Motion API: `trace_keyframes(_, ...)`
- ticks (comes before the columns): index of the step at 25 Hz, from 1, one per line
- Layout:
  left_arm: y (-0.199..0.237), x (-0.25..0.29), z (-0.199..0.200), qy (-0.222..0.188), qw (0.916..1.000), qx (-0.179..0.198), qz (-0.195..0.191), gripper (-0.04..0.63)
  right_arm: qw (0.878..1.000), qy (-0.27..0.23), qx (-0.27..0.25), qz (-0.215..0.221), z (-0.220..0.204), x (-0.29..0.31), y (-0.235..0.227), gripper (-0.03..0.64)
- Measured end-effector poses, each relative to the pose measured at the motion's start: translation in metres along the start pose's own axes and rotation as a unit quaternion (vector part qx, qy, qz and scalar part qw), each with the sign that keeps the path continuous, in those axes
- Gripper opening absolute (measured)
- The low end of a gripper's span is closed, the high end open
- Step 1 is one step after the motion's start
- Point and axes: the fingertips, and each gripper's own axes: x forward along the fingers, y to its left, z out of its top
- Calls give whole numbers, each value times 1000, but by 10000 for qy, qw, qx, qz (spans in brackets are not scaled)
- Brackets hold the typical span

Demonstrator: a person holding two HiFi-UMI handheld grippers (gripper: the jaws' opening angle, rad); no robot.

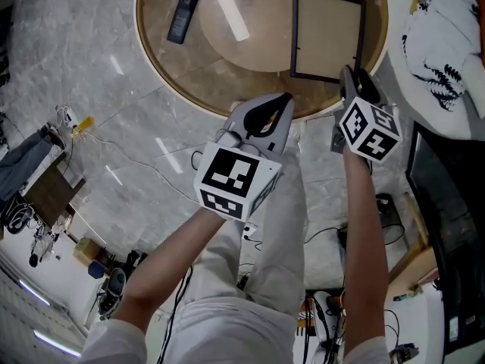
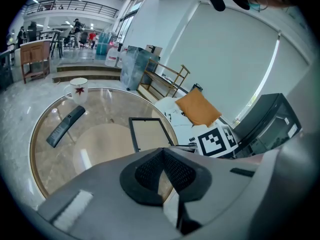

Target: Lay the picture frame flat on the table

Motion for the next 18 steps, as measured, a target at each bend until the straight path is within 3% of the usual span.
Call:
trace_keyframes(9,-2,-14,5,-123,9999,42,24,5,9996,-100,-230,-142,5,-18,2,123)
trace_keyframes(18,-24,-70,29,-202,9996,212,-45,5,9984,-281,-452,-209,32,-91,31,70)
